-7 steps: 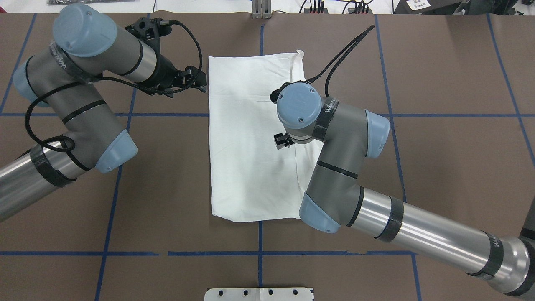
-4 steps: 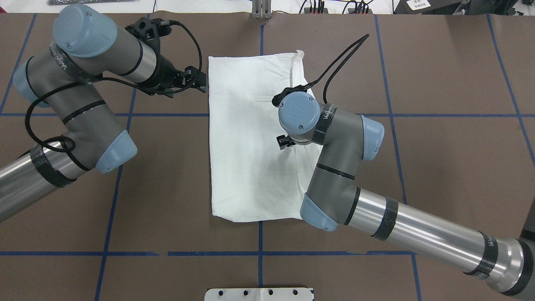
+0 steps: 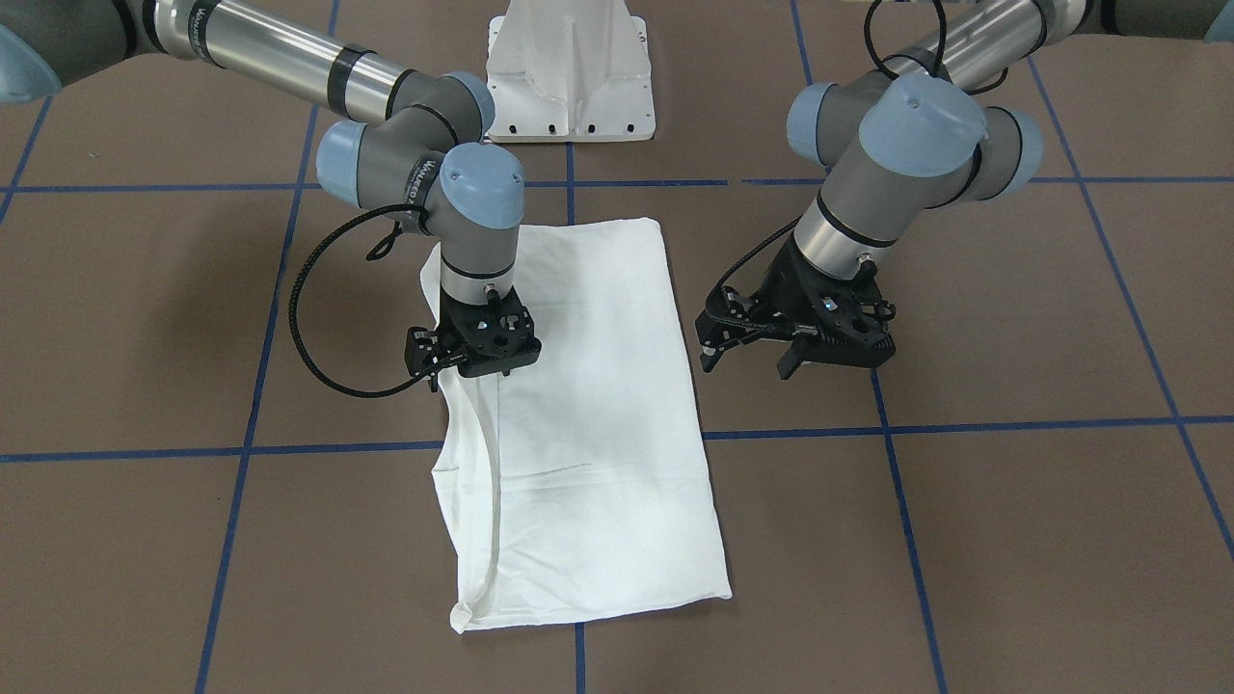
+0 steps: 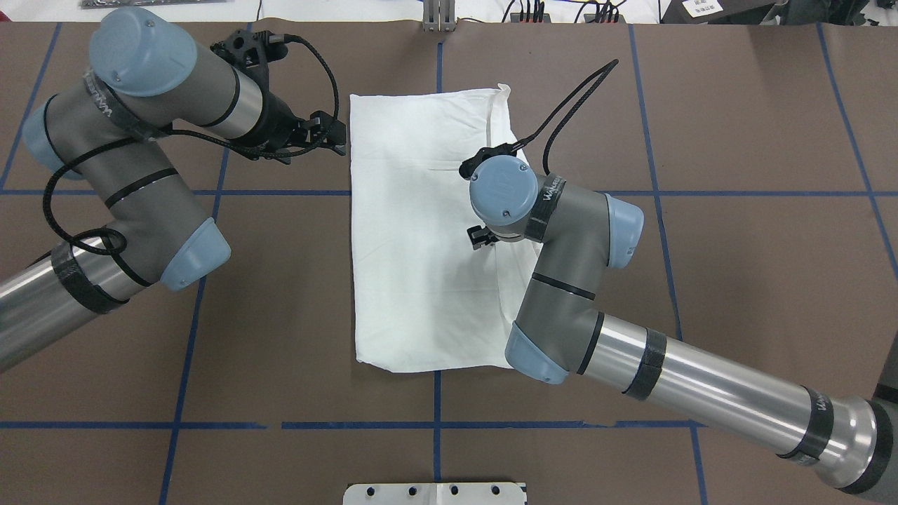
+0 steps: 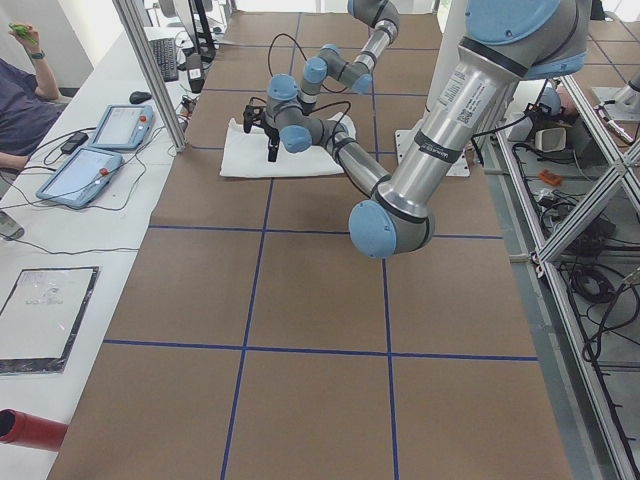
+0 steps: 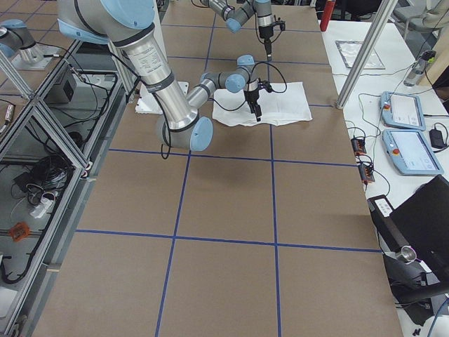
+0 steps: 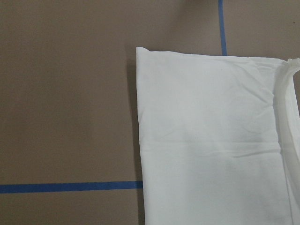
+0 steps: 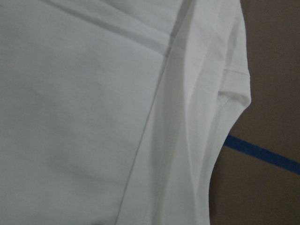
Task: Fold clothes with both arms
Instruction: 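Press and smooth the fold with the right gripper, then lift away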
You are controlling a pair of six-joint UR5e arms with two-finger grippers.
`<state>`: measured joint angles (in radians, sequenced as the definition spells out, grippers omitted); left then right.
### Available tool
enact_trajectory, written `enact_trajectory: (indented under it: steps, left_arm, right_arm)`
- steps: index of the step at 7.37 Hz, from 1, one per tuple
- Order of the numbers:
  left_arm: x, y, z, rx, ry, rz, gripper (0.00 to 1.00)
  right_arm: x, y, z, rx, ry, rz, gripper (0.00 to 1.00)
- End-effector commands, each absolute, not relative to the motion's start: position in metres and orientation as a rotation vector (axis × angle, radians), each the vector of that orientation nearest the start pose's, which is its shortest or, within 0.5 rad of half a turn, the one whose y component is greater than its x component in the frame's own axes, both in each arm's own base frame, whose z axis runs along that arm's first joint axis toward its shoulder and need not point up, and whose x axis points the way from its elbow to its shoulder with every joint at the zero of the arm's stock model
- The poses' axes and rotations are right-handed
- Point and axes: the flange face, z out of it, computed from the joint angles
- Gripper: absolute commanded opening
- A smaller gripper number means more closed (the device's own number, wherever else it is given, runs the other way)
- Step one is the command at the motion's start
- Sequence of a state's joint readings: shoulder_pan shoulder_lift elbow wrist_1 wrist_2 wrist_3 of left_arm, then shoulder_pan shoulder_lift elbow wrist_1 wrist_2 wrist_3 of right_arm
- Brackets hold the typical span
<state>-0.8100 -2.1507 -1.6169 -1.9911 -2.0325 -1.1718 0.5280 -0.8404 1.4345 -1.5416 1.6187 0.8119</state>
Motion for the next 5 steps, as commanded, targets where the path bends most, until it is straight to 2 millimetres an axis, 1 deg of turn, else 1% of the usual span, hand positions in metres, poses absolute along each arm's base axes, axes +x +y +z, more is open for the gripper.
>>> enact_trajectory:
  steps: [1, 2, 3, 5]
  left_arm:
    - [0.4030, -0.5522, 0.2467, 0.239, 1.081, -0.127, 1.00]
    - [0.4030, -0.5522, 0.2467, 0.238, 1.081, -0.128, 1.00]
    - [0.4038, -0.5531, 0.2487, 0.236, 1.077, -0.128, 1.00]
    - [0.4044, -0.5537, 0.2463, 0.237, 1.080, -0.129, 1.00]
  right_arm:
    - [-0.5751, -0.4930, 0.2887, 0.334, -0.515, -0.236, 1.00]
    - [-0.5744, -0.4927, 0.2933, 0.330, -0.510, -0.236, 1.00]
    - [-0.5730, -0.4943, 0.2933, 0.330, -0.511, -0.234, 1.00]
    - [-0.5673, -0.4995, 0.2949, 0.329, -0.509, -0.236, 1.00]
